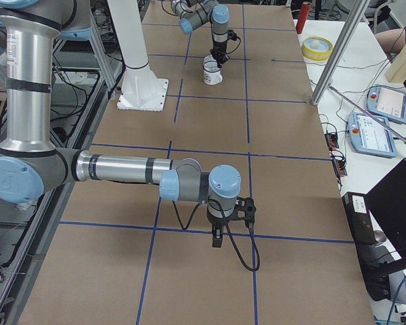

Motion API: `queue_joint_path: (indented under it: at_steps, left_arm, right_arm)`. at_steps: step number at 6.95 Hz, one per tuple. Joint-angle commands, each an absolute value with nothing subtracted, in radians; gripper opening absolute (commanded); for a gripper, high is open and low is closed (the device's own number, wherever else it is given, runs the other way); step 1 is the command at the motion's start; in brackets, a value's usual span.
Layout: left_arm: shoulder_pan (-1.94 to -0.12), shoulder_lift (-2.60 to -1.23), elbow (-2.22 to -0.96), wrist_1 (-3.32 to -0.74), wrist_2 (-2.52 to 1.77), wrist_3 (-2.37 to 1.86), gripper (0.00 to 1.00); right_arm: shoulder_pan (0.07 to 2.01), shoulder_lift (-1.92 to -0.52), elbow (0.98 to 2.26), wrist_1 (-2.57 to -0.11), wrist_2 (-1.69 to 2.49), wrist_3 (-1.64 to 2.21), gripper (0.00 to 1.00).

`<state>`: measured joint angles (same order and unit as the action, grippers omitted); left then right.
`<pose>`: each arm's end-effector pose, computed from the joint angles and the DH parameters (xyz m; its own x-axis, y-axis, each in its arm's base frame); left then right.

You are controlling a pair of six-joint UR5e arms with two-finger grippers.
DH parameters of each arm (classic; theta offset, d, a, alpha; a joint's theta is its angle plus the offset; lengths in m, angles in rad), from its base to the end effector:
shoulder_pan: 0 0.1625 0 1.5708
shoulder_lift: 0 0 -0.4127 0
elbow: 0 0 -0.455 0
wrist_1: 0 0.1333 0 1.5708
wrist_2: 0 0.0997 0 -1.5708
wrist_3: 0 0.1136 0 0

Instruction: Place funnel on cup

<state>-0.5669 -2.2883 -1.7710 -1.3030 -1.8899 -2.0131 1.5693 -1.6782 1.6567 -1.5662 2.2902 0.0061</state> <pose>0.5317 -0.4543 0.1376 0.4573 -0.7729 -0.4400 0.6036 0.6330 -0.4847 0.0577 -0.5090 0.6697 0.7522 0.0161 0.6587 -0.0031 0.9998 -0.0209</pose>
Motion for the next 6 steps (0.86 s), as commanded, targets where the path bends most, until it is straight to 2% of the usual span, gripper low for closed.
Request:
queue_joint_path:
  at_steps: [1, 3, 4, 6]
  left_arm:
    - [-0.568, -2.284, -1.781, -1.304, -1.887, -2.011, 1.0]
    - [-0.61, -2.258, -1.874, -1.293, -1.893, -1.861, 1.0]
    - [-0.661, -2.194, -1.955, -1.302, -1.899, -1.682, 1.0]
    - [-0.821, -2.107, -1.973, -1.359, -2.005, -1.332, 1.0]
  right_arm:
    - [1.569, -1.678, 1.657, -1.566, 2.29, 0.006, 1.0]
    - [1.569, -1.678, 1.657, -1.566, 2.29, 0.006, 1.0]
    - [1.569, -1.678, 1.657, -1.566, 2.29, 0.006, 1.0]
    - [1.569, -1.678, 1.657, -1.566, 2.29, 0.006, 1.0]
